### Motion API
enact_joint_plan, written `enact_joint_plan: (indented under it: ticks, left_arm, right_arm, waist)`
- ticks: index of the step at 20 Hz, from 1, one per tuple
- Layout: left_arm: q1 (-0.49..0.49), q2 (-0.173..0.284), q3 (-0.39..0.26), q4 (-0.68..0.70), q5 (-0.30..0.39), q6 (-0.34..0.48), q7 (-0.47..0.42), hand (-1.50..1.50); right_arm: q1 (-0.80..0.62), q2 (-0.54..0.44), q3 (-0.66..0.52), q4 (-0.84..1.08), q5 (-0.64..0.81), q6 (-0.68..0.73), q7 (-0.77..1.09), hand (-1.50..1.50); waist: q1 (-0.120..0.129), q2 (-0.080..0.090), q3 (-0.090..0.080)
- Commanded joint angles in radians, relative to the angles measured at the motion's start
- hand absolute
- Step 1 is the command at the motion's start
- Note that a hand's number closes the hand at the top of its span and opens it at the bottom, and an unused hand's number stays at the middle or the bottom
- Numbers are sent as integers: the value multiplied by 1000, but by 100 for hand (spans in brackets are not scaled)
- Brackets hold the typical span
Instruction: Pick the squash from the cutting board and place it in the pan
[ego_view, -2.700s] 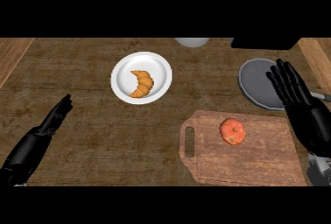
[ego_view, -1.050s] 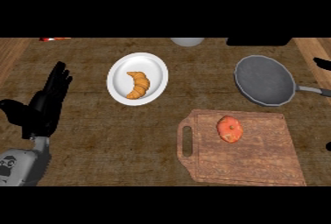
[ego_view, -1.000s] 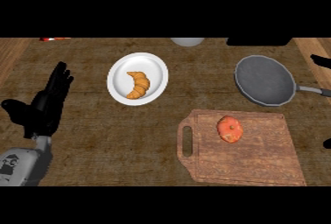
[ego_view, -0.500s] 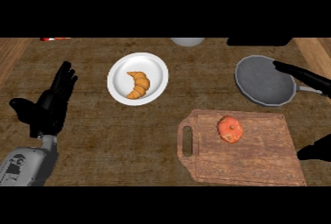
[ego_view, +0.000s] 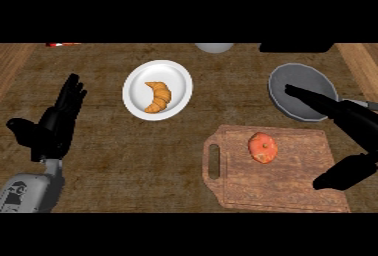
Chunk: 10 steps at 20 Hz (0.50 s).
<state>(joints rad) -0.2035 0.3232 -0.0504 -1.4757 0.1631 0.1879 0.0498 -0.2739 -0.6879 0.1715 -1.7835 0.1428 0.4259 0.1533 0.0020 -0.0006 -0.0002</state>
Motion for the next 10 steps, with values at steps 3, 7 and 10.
enact_joint_plan:
  ticks: [3,7,10]
  left_arm:
    - [32,-18,14,-66,-30,-10,37,0]
    - [-51,-38,39,37,-45,-20,24,0]
    - [-32,-12,73,31,-36,-73,-1,0]
  right_arm:
    - [21,69,-27,16,121,0,40,-150]
    - [-89,107,-15,139,161,71,52,-150]
    - [-14,114,-17,141,200,88,-20,-150]
  waist:
    - [0,-1,0]
    - [0,1,0]
    - [-1,1,0]
